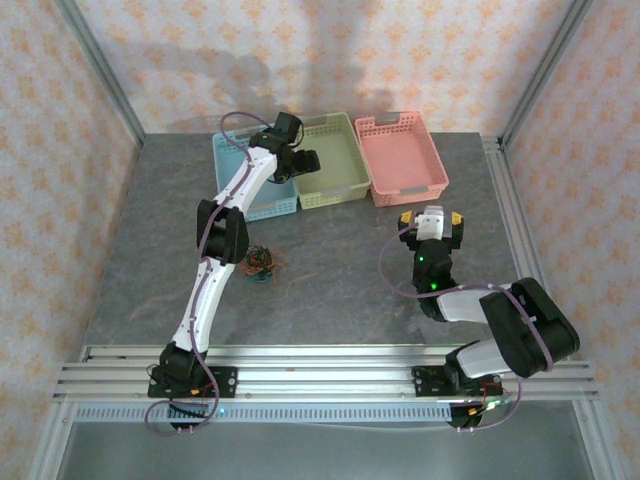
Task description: Untangle the cables
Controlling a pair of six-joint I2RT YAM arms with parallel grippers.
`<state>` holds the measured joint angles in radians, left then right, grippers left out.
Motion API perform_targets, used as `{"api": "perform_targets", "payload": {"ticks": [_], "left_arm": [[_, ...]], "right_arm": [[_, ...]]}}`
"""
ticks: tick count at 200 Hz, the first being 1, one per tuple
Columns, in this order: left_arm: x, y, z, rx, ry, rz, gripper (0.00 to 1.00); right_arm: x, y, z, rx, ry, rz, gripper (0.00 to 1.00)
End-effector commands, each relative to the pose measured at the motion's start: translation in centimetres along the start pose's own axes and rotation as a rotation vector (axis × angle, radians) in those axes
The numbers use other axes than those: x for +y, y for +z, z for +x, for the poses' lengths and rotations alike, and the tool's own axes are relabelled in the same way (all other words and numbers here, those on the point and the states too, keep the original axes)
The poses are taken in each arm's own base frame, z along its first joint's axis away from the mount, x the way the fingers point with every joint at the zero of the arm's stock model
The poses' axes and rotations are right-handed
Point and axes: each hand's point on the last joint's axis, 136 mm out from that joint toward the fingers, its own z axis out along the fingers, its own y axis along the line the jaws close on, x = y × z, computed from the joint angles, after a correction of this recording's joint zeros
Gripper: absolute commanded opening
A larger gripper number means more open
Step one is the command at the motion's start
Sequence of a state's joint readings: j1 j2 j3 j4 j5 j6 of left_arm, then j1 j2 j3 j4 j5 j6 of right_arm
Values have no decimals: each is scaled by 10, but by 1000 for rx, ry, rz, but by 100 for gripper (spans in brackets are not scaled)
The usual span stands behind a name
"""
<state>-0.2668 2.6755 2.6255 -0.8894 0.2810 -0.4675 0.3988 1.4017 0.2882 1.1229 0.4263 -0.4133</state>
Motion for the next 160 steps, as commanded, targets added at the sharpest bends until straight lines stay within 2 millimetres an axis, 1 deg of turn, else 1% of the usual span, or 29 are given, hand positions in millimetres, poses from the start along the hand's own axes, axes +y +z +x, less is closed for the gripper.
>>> {"api": "perform_targets", "payload": {"ticks": [1,14,26,36,63,83,89,90,95,102,103,106,113,114,115,120,122,125,139,145,146,147,154,160], "left_arm": [[-12,-12,-13,-51,57,15,88],[-9,-28,-22,-91,82,-24,90],[-9,-49,-34,-142,96,-54,95],[-13,-70,-46,-196,105,-60,100],[-22,-136,-74,-332,122,-73,100],[-23,-181,-82,-404,120,-90,100],[-21,-191,-80,-413,117,-97,100],[-20,-191,-79,-412,116,-99,100],[-20,-204,-79,-433,110,-97,100],[-16,-213,-73,-441,102,-100,100],[-14,-211,-71,-434,102,-104,100],[-13,-219,-69,-448,95,-101,100],[-9,-229,-60,-463,77,-89,100],[-8,-227,-58,-461,75,-88,100],[-9,-233,-58,-470,73,-81,100],[-4,-234,-49,-476,65,-68,100],[-5,-244,-46,-493,59,-53,100],[-2,-249,-40,-502,50,-45,100],[17,-262,-9,-525,-3,-31,100],[25,-264,6,-525,-14,-21,100],[27,-262,10,-519,-15,-23,100],[27,-266,11,-525,-17,-17,100],[41,-263,31,-511,-30,-33,100],[55,-266,46,-511,-51,-55,100]], "right_arm": [[5,1,-6,-14,0,-11,99],[4,2,-6,-15,0,-10,99],[4,2,-6,-15,2,-9,99],[4,2,-6,-15,3,-7,99],[3,2,-6,-16,6,-3,99],[2,2,-6,-17,5,8,99],[1,2,-6,-17,5,11,99],[1,2,-6,-18,5,11,99],[1,2,-5,-16,4,13,99],[1,2,-6,-17,4,15,99],[1,2,-5,-16,4,16,99],[0,2,-5,-16,5,17,99],[0,2,-6,-17,7,21,99],[0,2,-5,-17,7,21,99],[0,2,-5,-16,7,22,99],[-1,3,-6,-17,8,27,99],[-1,3,-6,-17,8,29,99],[-2,3,-6,-18,11,32,99],[-9,1,-7,-28,33,69,99],[-13,0,-8,-34,49,87,99],[-13,0,-9,-37,54,89,99],[-14,0,-9,-39,57,92,99],[-17,-2,-10,-46,72,104,99],[-18,-3,-11,-53,84,103,99]]}}
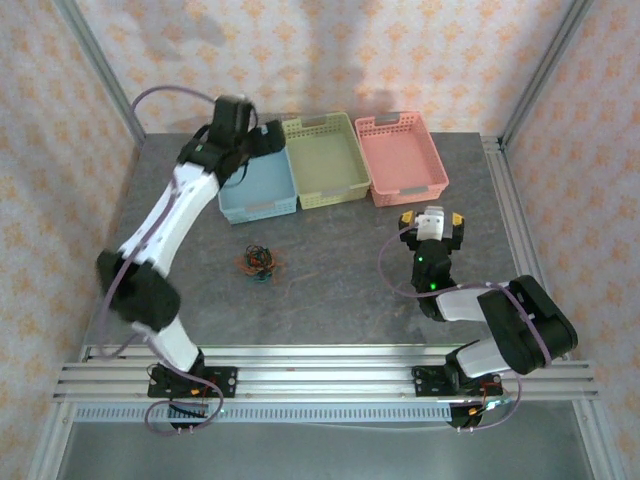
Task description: Untangle the cables
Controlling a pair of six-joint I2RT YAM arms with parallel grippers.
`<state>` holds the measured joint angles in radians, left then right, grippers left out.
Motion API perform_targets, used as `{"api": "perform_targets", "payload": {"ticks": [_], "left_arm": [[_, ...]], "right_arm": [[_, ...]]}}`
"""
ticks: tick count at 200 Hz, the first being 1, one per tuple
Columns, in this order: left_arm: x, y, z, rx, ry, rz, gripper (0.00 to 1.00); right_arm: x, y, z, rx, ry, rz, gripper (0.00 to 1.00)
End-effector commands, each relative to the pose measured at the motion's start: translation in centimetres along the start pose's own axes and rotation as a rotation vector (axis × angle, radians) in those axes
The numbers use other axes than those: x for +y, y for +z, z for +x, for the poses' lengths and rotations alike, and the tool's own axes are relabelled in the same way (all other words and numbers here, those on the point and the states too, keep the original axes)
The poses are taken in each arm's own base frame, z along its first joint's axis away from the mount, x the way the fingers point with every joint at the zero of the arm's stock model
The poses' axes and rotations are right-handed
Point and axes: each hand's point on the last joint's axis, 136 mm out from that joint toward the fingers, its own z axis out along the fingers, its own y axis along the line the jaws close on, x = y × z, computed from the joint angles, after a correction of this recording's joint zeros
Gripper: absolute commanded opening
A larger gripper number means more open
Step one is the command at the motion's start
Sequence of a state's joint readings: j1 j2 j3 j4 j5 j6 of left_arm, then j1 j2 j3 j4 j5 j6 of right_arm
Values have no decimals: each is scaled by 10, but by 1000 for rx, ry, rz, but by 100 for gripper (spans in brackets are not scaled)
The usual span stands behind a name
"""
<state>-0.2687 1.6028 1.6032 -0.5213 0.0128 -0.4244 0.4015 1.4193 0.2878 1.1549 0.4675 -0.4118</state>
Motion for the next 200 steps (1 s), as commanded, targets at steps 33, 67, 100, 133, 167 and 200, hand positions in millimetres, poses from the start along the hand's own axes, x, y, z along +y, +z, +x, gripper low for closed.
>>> {"api": "perform_targets", "payload": {"ticks": [33,67,100,133,167,200], "left_arm": [[88,-29,124,67,-122,-154,98],[105,-25,169,87,-154,-128,91],[105,-14,191,78,-195,-62,76],[103,-6,196,129,-212,-36,85],[97,8,204,189,-271,50,76],[85,15,210,240,-264,105,65]], "right_arm": [[-2,-9,-20,-76,166,-33,97],[8,-16,-26,-76,250,-126,93],[32,-21,-31,-56,316,-276,88],[78,-24,-39,-11,338,-495,83],[165,-52,-56,41,372,-862,83],[240,-57,-61,153,442,-1103,81]]}}
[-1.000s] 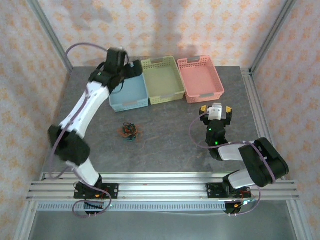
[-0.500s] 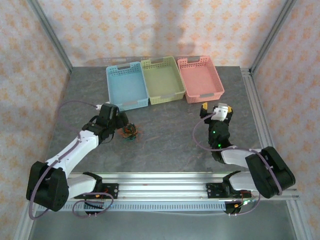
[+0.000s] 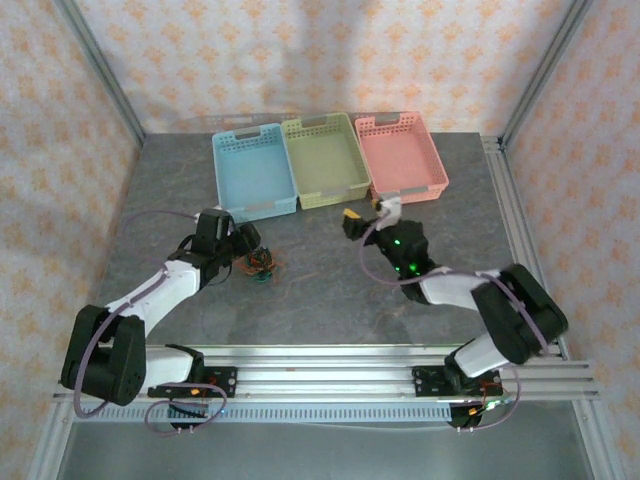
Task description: Untangle the cables
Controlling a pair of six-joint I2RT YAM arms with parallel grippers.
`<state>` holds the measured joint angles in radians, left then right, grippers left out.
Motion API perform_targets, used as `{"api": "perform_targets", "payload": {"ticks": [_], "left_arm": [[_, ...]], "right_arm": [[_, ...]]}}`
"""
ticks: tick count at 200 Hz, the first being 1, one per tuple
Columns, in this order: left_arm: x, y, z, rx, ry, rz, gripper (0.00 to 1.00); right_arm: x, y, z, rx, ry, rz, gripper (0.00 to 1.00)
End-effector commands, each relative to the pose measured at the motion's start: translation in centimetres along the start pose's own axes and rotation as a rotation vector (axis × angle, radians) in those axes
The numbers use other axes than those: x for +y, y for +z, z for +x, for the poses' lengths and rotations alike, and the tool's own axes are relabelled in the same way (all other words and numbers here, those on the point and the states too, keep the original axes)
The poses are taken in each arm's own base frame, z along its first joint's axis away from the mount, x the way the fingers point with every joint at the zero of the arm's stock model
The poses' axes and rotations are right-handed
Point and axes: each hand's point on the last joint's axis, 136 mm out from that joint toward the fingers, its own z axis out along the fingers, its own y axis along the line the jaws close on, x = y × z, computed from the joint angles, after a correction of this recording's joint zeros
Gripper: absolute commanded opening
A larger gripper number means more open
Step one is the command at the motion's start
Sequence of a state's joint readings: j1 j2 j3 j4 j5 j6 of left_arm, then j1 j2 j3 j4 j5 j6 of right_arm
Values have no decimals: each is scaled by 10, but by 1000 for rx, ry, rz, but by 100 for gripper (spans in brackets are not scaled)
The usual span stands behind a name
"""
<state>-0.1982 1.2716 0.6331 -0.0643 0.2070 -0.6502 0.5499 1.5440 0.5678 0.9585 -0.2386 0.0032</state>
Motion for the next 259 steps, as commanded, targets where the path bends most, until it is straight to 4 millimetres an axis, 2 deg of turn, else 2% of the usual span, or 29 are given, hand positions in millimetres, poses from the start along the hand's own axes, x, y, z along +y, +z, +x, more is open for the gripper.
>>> {"api": "perform_targets", "payload": {"ticks": [1,36,55,69,98,132,195,224,259], "left_arm": [[-21,3,-1,23,5,94,65],[-24,6,3,49,11,102,56],[-23,12,6,79,11,88,54],[-27,17,10,112,24,89,48],[-35,19,16,138,59,85,40],[-37,17,17,129,69,93,28],[-36,16,17,126,75,83,0],[-33,13,16,109,68,71,0],[-34,13,16,109,71,78,0]], "right_arm": [[45,29,18,101,120,-233,81],[62,68,31,141,150,-325,77],[54,77,40,144,137,-259,75],[52,77,42,147,148,-244,75],[51,69,71,223,150,-223,73],[56,68,64,200,130,-220,73],[64,72,71,236,122,-235,72],[74,74,75,254,105,-272,72],[103,76,89,330,98,-400,69]]}}
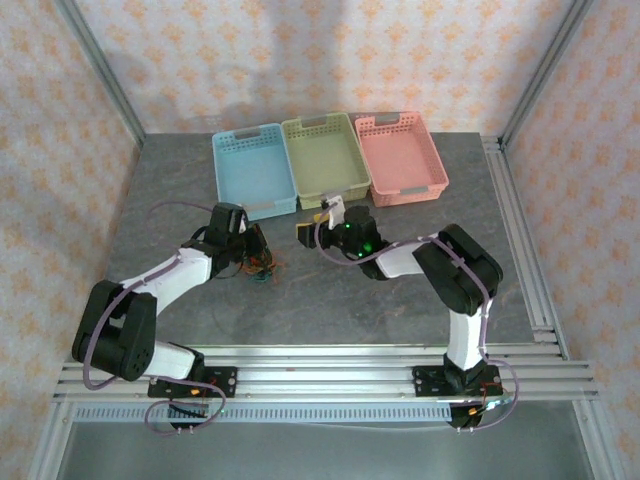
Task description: Untangle the cables
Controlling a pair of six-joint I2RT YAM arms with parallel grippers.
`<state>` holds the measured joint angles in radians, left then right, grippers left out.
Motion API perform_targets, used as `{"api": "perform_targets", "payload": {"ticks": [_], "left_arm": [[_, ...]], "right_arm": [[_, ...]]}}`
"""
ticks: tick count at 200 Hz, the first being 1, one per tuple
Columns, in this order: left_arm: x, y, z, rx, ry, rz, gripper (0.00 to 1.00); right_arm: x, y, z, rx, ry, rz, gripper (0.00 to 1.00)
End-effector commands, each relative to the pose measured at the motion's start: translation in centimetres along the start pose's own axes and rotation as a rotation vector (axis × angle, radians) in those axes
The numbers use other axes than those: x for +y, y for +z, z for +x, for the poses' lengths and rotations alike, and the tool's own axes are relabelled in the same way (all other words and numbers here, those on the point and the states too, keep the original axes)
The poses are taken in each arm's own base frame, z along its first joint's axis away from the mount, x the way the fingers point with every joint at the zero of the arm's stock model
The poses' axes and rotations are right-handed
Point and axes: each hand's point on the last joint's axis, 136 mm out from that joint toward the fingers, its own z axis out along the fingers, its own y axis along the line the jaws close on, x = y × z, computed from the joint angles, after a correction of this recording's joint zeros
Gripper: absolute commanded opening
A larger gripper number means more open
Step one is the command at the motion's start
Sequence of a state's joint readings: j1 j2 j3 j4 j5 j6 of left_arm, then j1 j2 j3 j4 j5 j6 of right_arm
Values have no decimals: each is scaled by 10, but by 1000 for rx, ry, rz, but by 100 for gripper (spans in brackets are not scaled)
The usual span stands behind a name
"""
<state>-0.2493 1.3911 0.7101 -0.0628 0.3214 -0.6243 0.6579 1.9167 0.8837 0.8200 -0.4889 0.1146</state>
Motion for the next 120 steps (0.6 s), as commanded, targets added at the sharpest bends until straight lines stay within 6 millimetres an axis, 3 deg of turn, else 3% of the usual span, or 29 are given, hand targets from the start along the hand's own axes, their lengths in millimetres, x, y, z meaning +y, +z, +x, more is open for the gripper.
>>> {"api": "perform_targets", "payload": {"ticks": [1,38,120], "left_arm": [[-2,-5,-4,-21,11,-9,0],[-1,-6,-4,-24,11,-11,0],[-1,-6,-4,-24,7,-13,0]], "right_arm": [[23,12,7,56,-33,-107,69],[36,25,28,188,-14,-187,59],[39,39,62,403,95,-235,55]]}}
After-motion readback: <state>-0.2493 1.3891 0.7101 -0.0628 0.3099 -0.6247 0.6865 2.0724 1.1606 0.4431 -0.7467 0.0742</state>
